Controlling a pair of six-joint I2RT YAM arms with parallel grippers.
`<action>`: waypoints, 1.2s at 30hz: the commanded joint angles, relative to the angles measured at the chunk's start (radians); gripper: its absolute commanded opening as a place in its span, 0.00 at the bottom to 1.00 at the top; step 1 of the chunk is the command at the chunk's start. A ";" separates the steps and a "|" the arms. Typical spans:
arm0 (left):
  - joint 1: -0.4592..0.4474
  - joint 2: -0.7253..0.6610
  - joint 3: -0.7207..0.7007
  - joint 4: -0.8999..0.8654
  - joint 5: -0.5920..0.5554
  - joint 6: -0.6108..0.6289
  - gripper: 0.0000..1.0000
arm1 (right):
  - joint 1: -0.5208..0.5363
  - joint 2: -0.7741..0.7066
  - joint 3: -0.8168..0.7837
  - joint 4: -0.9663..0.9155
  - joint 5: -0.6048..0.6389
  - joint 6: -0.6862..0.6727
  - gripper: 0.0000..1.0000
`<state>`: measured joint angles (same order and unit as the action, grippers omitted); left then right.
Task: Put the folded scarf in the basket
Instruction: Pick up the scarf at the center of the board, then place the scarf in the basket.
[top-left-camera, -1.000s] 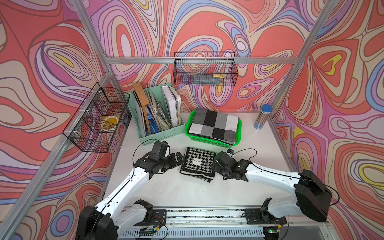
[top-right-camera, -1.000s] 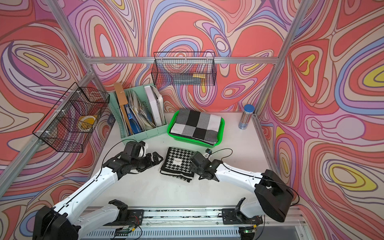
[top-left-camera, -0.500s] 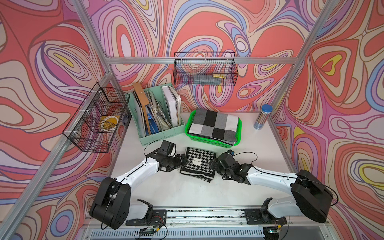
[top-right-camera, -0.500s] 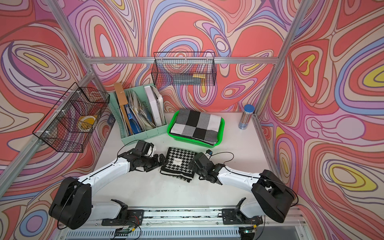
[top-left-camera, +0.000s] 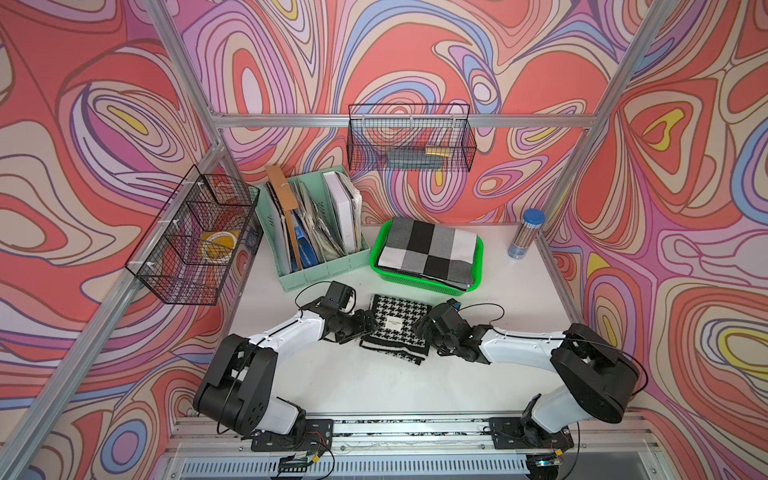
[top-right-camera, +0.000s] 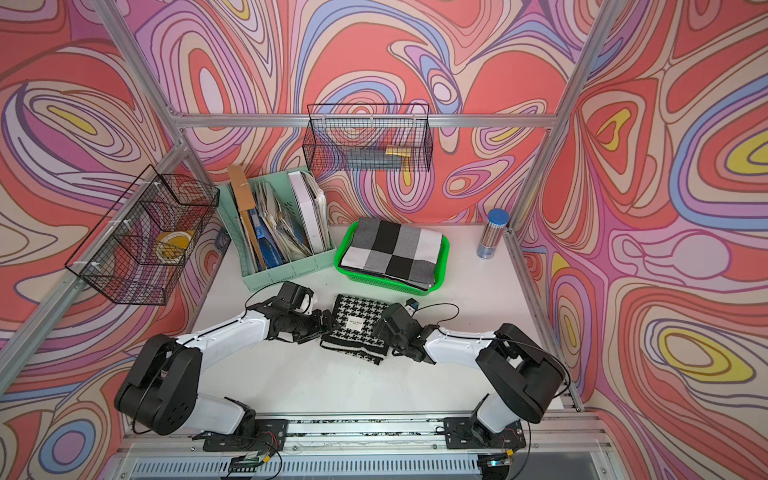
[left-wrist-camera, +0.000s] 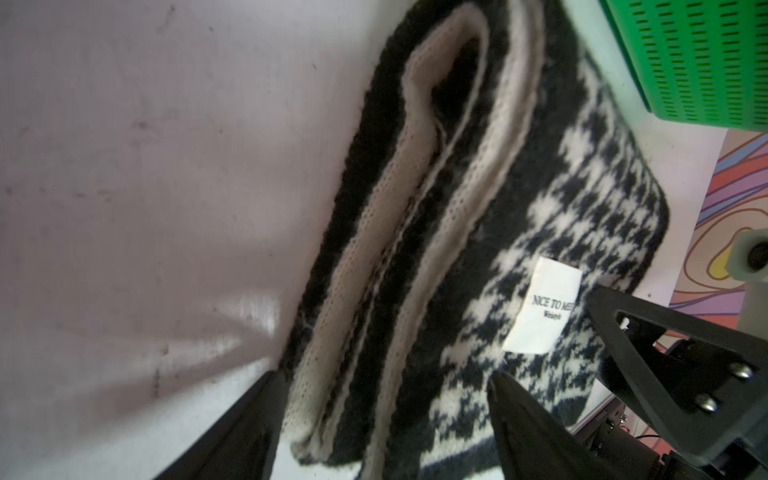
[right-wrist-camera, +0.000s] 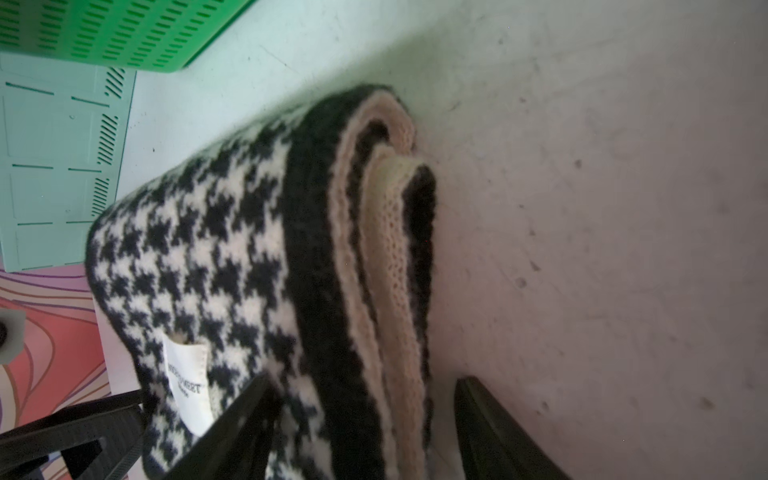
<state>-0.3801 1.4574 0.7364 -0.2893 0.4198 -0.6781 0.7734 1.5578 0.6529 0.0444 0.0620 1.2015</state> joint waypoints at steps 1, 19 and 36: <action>-0.005 0.000 -0.022 0.016 0.001 0.020 0.72 | -0.002 0.043 0.017 0.023 -0.030 -0.001 0.61; -0.031 -0.229 0.050 -0.097 0.057 -0.008 0.00 | 0.077 -0.087 0.185 -0.194 0.013 -0.134 0.00; -0.039 -0.050 0.603 -0.143 0.143 -0.036 0.00 | -0.101 -0.224 0.573 -0.621 0.139 -0.341 0.00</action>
<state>-0.4137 1.3285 1.2690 -0.4667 0.5220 -0.7052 0.7460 1.3094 1.1786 -0.4889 0.2031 0.9409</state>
